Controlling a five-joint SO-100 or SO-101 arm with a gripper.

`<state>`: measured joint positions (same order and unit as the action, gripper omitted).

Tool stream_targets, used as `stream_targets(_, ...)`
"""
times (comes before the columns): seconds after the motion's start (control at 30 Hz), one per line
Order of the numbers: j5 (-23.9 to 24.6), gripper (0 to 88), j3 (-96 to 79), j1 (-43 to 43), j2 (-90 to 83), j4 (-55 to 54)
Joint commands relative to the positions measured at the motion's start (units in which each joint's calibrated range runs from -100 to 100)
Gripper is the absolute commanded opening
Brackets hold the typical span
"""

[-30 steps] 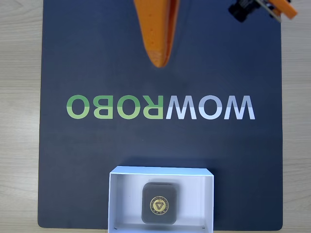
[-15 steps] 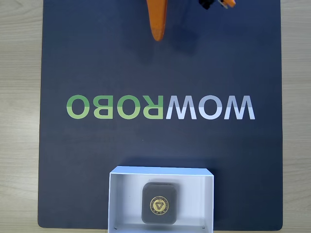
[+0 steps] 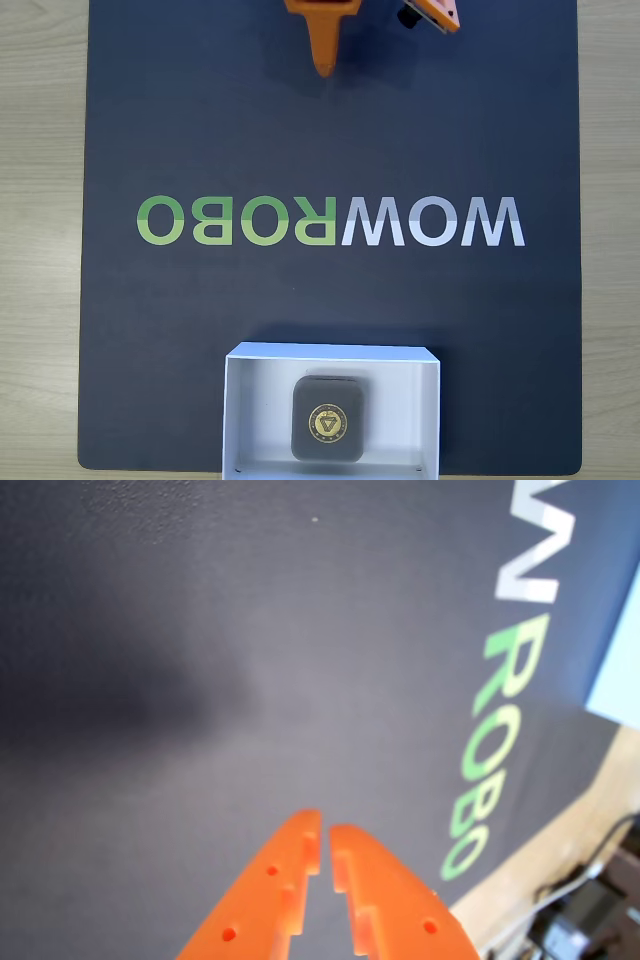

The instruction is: Grab the usb to bin

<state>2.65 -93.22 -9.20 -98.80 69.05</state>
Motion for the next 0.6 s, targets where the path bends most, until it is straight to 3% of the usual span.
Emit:
stream_targets(0.0, 0.24, 0.9, 0.9, 0.36, -0.35, 2.93)
stream_targets(0.57, 0.19, 0.9, 1.44, 0.27, -0.35, 4.58)
